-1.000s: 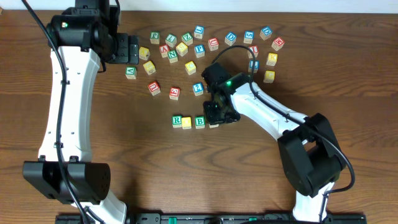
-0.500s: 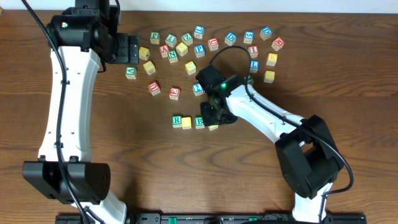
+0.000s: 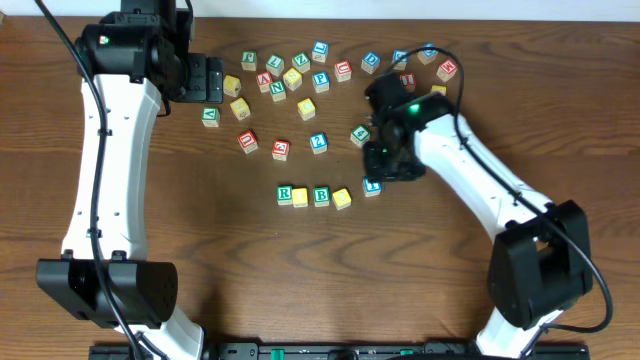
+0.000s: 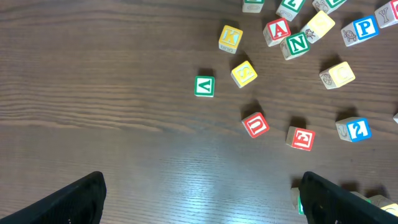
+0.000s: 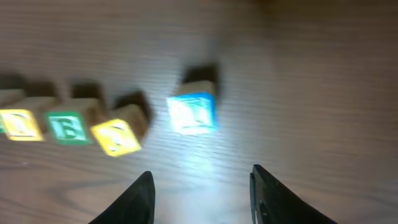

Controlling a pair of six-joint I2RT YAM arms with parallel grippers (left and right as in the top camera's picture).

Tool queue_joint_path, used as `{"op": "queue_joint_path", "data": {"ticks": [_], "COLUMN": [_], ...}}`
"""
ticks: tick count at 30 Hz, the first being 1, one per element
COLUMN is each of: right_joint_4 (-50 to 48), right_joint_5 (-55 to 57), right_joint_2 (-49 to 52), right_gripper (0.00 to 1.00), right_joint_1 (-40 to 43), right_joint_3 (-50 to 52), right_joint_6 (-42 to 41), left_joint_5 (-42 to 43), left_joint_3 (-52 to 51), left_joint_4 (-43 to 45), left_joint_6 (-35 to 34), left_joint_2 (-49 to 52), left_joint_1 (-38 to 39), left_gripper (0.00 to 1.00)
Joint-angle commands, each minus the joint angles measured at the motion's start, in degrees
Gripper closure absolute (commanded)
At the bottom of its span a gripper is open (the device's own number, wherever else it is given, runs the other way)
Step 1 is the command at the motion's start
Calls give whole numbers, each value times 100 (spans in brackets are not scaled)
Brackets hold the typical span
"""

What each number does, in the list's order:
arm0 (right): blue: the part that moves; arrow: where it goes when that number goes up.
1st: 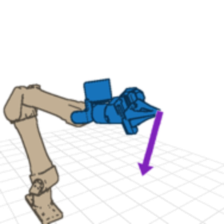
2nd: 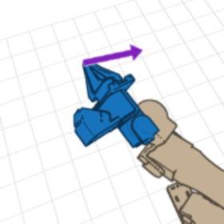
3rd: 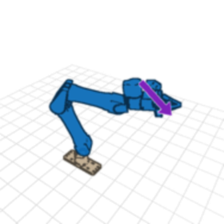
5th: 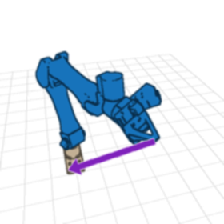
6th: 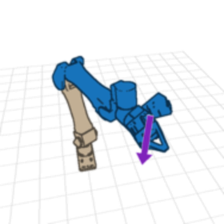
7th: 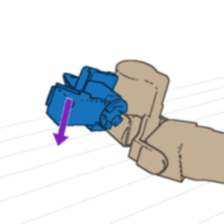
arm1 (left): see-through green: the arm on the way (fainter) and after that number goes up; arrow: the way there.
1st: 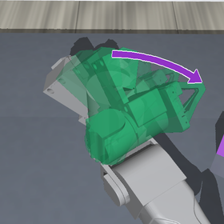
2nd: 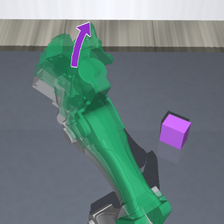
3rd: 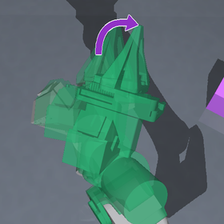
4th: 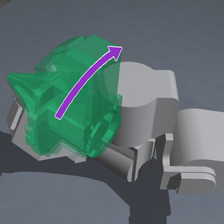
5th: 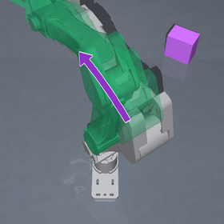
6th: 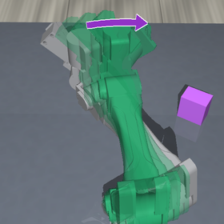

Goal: Spell out ROBOT
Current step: 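Release the T block right of the second O and lift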

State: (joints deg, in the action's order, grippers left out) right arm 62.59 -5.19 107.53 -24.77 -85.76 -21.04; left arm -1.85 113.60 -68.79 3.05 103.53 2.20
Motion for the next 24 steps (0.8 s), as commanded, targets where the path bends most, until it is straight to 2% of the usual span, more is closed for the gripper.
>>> {"op": "queue_joint_path", "data": {"ticks": [1,5,13,24], "right_joint_4": [17,-372,-485,-765], "right_joint_5": [4,-227,57,142], "right_joint_2": [-24,160,855,1003], "right_gripper": [59,62,64,67], "right_joint_1": [273,343,374,625], "right_joint_3": [-7,7,22,57], "right_joint_6": [293,402,566,743], "left_joint_5": [-28,-28,-28,-28], "left_joint_3": [-13,-13,-13,-13], "left_joint_4": [-17,-17,-17,-17], "left_joint_6": [57,57,57,57], "left_joint_2": [15,15,15,15], "left_joint_1": [-4,-4,-4,-4], "left_gripper": [2,2,2,2]}}
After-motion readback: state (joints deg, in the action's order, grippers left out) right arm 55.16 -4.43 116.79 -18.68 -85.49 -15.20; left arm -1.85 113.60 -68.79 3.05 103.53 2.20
